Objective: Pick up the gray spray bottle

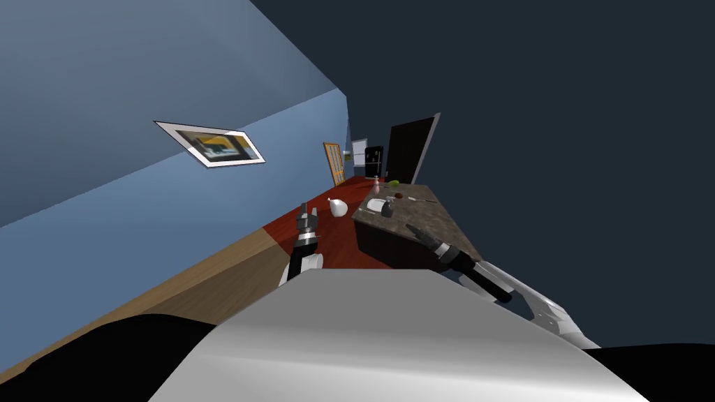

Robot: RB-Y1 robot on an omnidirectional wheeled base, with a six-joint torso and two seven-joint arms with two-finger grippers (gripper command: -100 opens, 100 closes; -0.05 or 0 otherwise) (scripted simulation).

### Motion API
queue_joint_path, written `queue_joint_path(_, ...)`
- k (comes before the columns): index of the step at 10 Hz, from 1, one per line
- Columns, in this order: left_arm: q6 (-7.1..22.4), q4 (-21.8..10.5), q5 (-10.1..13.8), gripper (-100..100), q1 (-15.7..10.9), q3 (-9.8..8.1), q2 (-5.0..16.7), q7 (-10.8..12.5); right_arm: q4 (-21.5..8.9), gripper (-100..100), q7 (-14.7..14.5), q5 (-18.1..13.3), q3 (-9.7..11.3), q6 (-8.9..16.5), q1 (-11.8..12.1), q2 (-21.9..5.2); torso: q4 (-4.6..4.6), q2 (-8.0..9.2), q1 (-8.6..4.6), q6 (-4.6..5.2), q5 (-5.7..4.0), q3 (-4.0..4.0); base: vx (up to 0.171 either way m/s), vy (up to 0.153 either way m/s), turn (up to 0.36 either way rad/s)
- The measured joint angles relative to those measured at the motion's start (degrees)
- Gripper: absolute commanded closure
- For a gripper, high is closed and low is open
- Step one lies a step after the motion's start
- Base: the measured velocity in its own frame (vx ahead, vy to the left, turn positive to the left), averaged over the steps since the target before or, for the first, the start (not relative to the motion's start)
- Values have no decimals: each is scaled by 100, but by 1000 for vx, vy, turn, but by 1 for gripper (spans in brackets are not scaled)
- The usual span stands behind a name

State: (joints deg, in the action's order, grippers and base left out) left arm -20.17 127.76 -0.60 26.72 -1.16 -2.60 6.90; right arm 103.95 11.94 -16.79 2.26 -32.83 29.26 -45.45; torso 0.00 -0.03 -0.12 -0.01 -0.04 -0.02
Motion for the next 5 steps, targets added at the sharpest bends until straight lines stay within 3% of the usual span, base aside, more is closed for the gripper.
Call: queue_joint_path(5, 0, 0, 0, 0, 0, 0, 0, 0, -346, -100, 57, -342, 137, 9, -84, -785, -1, -5, -2, -2, 0, -3, 9, -36, 98)
